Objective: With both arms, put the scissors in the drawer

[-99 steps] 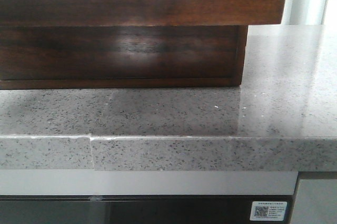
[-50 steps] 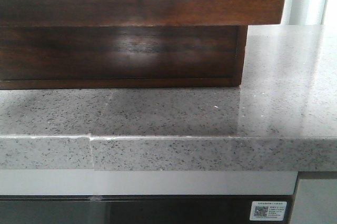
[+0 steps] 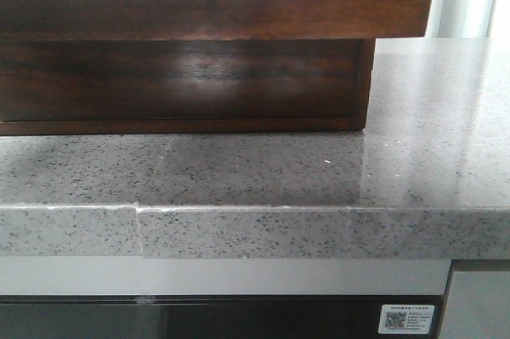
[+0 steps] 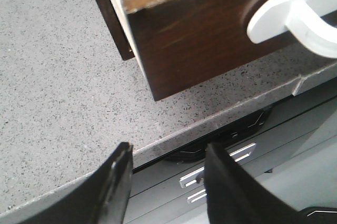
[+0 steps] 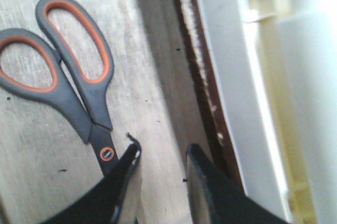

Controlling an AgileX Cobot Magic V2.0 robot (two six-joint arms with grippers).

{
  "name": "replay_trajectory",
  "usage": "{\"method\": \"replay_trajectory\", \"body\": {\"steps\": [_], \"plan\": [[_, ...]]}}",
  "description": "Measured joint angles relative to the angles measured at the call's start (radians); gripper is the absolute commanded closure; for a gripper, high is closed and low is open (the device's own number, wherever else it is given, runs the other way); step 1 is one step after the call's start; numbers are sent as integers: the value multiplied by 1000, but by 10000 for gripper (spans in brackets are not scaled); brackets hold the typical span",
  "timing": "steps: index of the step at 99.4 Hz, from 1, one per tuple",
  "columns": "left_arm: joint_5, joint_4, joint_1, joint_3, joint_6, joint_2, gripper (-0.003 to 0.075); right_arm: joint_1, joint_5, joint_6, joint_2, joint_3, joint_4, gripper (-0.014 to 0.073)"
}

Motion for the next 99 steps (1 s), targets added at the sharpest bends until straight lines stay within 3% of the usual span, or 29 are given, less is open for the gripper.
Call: {"method": "replay_trajectory", "body": {"steps": [26,56,80,99], "plan": [[-2,-1,0,0,0,0,428,-159,-39,243,-258,146,71,404],[-2,-1,0,0,0,0,428,-399,-330,493,-650,662,95,404],[-6,-1,0,0,0,0,428,-426,-443,611,-924,1064,101,404],[-6,-1,0,0,0,0,428,-426,-452,622,-1032,1194,103,405]]}}
